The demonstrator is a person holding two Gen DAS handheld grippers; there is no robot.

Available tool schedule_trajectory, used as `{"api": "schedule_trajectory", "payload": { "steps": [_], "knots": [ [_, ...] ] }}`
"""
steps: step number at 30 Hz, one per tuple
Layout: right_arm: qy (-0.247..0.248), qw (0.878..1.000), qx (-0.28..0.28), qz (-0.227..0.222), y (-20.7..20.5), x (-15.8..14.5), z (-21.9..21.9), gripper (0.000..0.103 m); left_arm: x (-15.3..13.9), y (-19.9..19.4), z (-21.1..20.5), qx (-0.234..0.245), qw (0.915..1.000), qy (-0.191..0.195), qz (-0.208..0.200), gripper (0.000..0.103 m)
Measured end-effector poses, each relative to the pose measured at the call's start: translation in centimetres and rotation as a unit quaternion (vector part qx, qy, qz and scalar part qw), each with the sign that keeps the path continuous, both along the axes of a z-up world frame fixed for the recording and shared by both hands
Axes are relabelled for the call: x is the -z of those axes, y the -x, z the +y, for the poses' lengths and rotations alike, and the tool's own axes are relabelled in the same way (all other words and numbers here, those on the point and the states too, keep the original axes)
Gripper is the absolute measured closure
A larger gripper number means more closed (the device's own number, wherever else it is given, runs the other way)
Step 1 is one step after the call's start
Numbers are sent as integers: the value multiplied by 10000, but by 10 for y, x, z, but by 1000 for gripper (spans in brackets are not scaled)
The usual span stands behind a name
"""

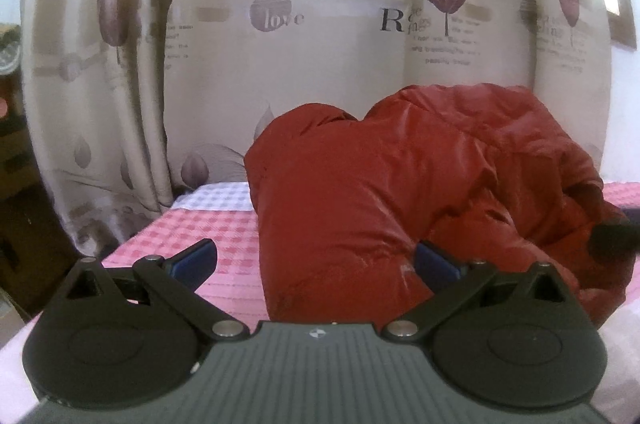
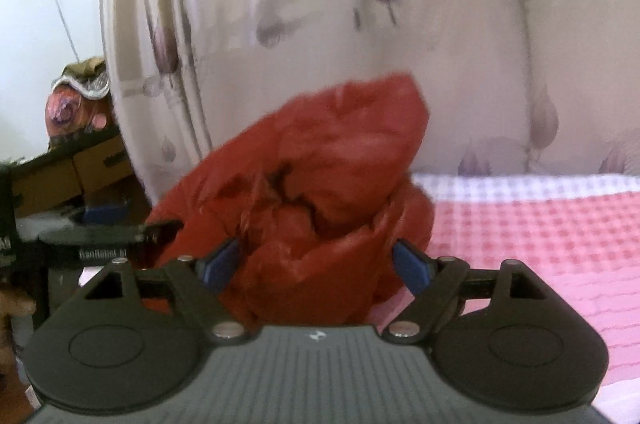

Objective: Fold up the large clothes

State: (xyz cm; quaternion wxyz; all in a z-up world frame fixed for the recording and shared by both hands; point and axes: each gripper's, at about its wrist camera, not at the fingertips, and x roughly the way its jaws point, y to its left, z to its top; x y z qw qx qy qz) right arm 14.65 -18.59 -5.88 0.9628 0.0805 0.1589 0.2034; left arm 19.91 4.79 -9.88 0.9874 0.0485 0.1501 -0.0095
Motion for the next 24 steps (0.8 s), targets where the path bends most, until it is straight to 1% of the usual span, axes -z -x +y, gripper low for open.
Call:
{"api": "schedule_trajectory", "payload": {
  "steps": [3,5,6,8,9,10,11,12,14,17,18,20,22,24],
  "knots": [
    [-6,9993,7,-379,11,-18,-1,19,-3,5,0,-68,10000,38,13,0],
    [27,9982,-89,-598,14,-31,2,19,-6,7,1,-122,9999,75,14,0],
    [113,9975,-167,-675,13,-38,6,19,-7,8,1,-184,9998,82,27,0],
    [470,9954,-205,-815,9,-48,17,20,-10,10,1,-328,9994,86,65,0],
    [634,9939,-230,-877,4,-51,22,21,-11,11,1,-366,9993,69,89,0],
    [744,9931,-245,-872,-2,-53,26,25,-13,10,-1,-389,9992,22,123,0],
    [838,9929,-242,-808,-10,-53,30,36,-14,10,-3,-411,9990,-55,148,0],
    [947,9929,-245,-681,-20,-51,34,43,-15,10,-5,-432,9988,-145,157,0],
    [1112,9929,-210,-354,-37,-42,38,44,-18,11,-10,-461,9984,-276,161,0],
    [1047,9935,-256,361,-61,-22,38,45,-24,13,-15,-404,9986,-316,155,0],
    [977,9934,-253,544,-66,-15,38,44,-27,15,-16,-429,9985,-312,133,0],
    [680,9930,-363,891,-74,-5,33,44,-30,17,-20,-429,9986,-304,78,0],
    [470,9928,-393,1026,-77,1,28,44,-32,19,-24,-428,9985,-336,39,0],
    [141,9911,-428,1251,-84,6,19,44,-34,20,-29,-333,9988,-363,10,0]
  ]
}}
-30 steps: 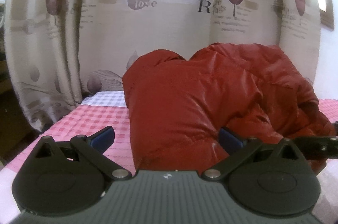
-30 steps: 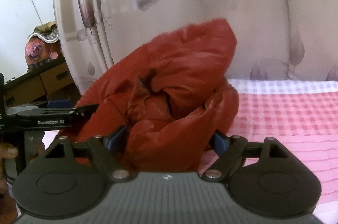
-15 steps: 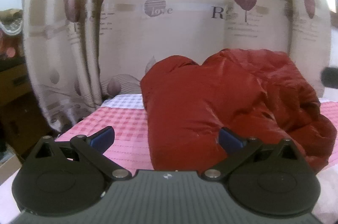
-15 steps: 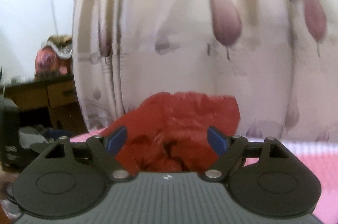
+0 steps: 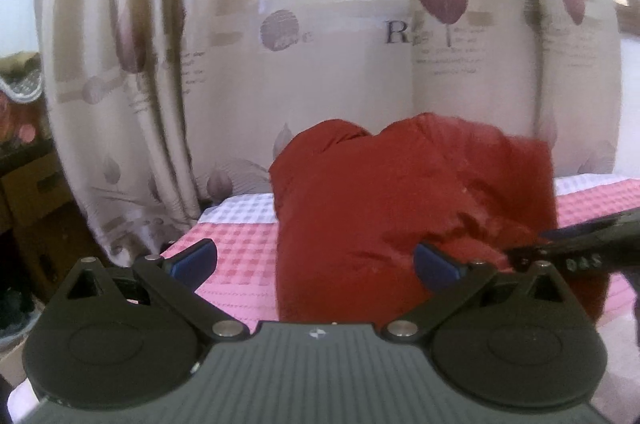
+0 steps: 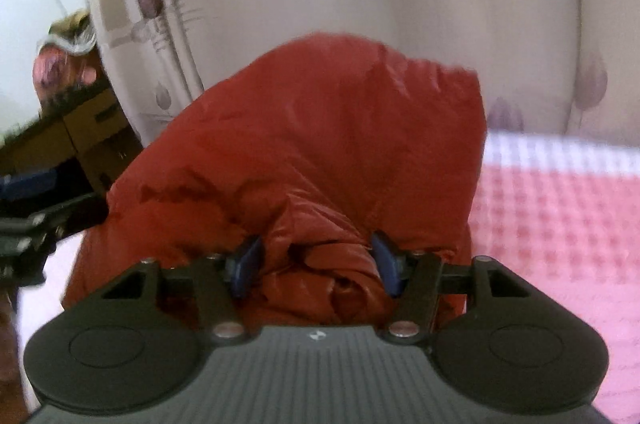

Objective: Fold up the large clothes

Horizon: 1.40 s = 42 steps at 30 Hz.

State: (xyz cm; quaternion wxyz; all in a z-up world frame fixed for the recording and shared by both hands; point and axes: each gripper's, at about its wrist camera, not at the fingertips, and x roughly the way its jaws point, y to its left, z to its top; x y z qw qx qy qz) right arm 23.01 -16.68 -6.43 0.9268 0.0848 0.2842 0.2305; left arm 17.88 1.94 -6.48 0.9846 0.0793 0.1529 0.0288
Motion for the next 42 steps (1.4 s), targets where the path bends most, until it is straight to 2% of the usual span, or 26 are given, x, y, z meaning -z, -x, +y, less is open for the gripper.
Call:
{"api": "schedule_trajectory", "payload": {
  "steps": [3,6,9,11,14,17,20,27,30,34,42],
  "knots": [
    [-249,9997,52,28,1,-3,-8,44,-3,2,-8,-5,9999,-132,42,0],
    [-316,9992,125,-225,15,-7,-12,41,-3,6,-12,47,9997,-258,7,0],
    [-490,9960,341,-668,36,-16,-19,32,-5,11,-14,119,9995,-290,28,0],
    [-545,9924,478,-995,54,-21,-22,21,-7,15,-14,93,9998,-192,13,0],
    [-402,9883,491,-1389,83,-27,-21,19,-12,19,-11,95,9998,60,147,0],
    [-106,9869,404,-1556,106,-30,-9,12,-17,23,-9,196,9991,308,195,0],
    [95,9839,346,-1750,124,-30,0,11,-21,31,-9,283,9987,417,119,0],
    [48,9826,208,-1844,153,-32,2,10,-28,47,-20,508,9983,268,-26,0],
    [-47,9825,256,-1845,161,-32,-4,8,-31,50,-22,626,9972,406,12,0],
    [129,9799,407,-1948,170,-30,-7,6,-30,52,-26,575,9966,580,93,0],
    [543,9730,761,-2109,181,-26,-10,3,-25,59,-37,463,9983,367,-37,0]
  ]
}}
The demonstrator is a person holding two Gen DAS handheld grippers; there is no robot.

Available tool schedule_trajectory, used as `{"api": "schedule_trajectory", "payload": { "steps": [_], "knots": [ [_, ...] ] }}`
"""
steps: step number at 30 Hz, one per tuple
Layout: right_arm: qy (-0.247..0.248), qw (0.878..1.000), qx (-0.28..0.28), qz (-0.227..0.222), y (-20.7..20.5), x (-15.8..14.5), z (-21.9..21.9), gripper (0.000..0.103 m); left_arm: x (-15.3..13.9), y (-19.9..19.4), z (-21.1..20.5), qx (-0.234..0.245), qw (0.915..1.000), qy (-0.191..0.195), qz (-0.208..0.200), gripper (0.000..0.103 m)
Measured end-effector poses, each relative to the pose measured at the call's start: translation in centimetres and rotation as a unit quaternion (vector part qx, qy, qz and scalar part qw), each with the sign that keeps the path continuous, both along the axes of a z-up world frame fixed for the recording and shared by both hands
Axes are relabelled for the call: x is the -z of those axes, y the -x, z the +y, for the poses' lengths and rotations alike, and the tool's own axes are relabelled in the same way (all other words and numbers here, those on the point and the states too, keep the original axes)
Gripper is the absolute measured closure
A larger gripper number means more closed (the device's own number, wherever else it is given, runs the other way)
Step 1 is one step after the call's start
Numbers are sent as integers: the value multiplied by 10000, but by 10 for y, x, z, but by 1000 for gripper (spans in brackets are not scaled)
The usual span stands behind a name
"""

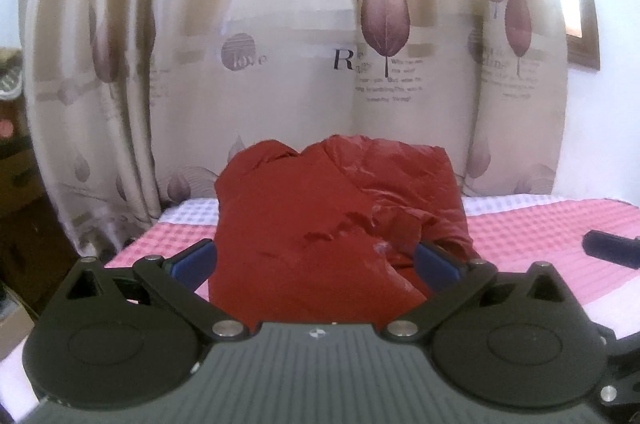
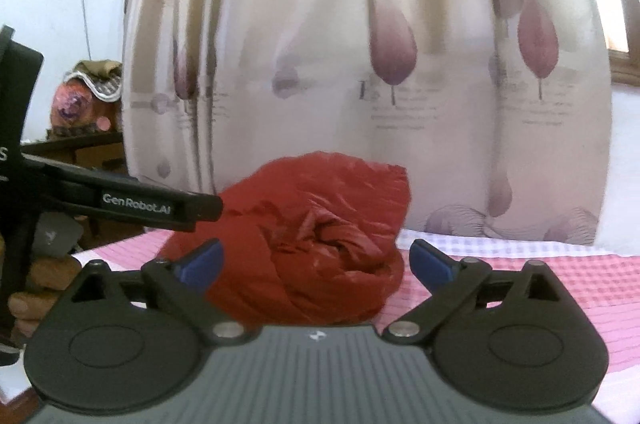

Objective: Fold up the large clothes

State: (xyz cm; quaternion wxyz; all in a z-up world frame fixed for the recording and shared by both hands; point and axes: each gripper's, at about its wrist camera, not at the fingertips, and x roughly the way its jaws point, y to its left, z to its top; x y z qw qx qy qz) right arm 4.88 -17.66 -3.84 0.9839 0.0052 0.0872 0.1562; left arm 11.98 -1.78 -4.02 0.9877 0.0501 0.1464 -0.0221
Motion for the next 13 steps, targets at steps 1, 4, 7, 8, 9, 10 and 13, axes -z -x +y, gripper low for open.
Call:
{"api": "schedule_trajectory", "payload": {
  "steps": [1,4,7,8,9,10,13],
  "knots": [
    [-10,10000,24,13,0,1,-1,3,1,1,-3,-39,9999,-85,-39,0],
    [-36,9999,93,102,-1,2,-3,3,4,6,-7,-117,9995,-175,-227,0],
    [-36,9997,148,198,-2,2,-3,3,4,9,-8,-213,9989,-216,-363,0],
    [-18,9996,188,224,-3,2,-3,3,4,9,-7,-216,9988,-211,-391,0],
    [-6,9994,222,253,-3,2,-2,3,4,10,-7,-236,9986,-206,-423,0],
    [-9,9994,225,269,-4,2,-2,3,4,10,-6,-220,9987,-182,-413,0],
    [52,9990,328,304,-4,1,0,2,3,8,-4,-199,9993,-85,-291,0]
  ]
}}
